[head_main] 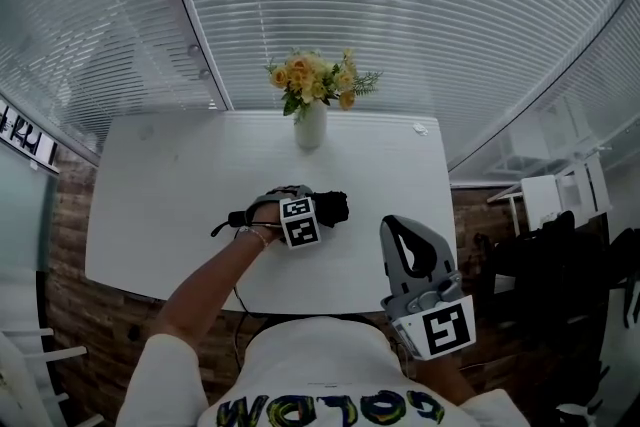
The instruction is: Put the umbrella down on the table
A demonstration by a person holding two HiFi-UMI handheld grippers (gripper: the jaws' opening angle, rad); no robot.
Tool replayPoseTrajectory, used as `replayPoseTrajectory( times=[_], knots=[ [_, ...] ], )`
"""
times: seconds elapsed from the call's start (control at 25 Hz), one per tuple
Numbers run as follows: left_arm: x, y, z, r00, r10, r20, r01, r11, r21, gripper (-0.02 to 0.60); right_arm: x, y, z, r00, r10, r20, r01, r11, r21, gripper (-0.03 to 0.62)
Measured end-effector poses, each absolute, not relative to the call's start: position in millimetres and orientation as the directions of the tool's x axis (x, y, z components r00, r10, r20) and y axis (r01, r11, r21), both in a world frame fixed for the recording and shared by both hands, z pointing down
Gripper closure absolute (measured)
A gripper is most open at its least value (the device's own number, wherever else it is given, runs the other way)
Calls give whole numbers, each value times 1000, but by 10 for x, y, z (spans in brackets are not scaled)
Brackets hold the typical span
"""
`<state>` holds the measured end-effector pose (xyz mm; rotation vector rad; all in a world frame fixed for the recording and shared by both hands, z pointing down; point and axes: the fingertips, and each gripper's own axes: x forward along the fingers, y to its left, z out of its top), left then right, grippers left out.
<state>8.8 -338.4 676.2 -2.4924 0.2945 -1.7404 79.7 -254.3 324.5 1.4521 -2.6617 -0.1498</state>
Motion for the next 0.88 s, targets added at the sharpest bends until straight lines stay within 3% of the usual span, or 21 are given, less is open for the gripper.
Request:
replayPoseTrajectory(
  times=[0.64,0.88],
  knots=[
    [73,-3336,7092,275,-146,950,-86,-988,-127,305,799,-2571,3223,-533,-845,41,-834,533,145,585],
    [76,-3333,7094,280,-158,947,-109,-985,-132,268,783,-2563,3256,-538,-842,51,-829,539,148,585]
  ],
)
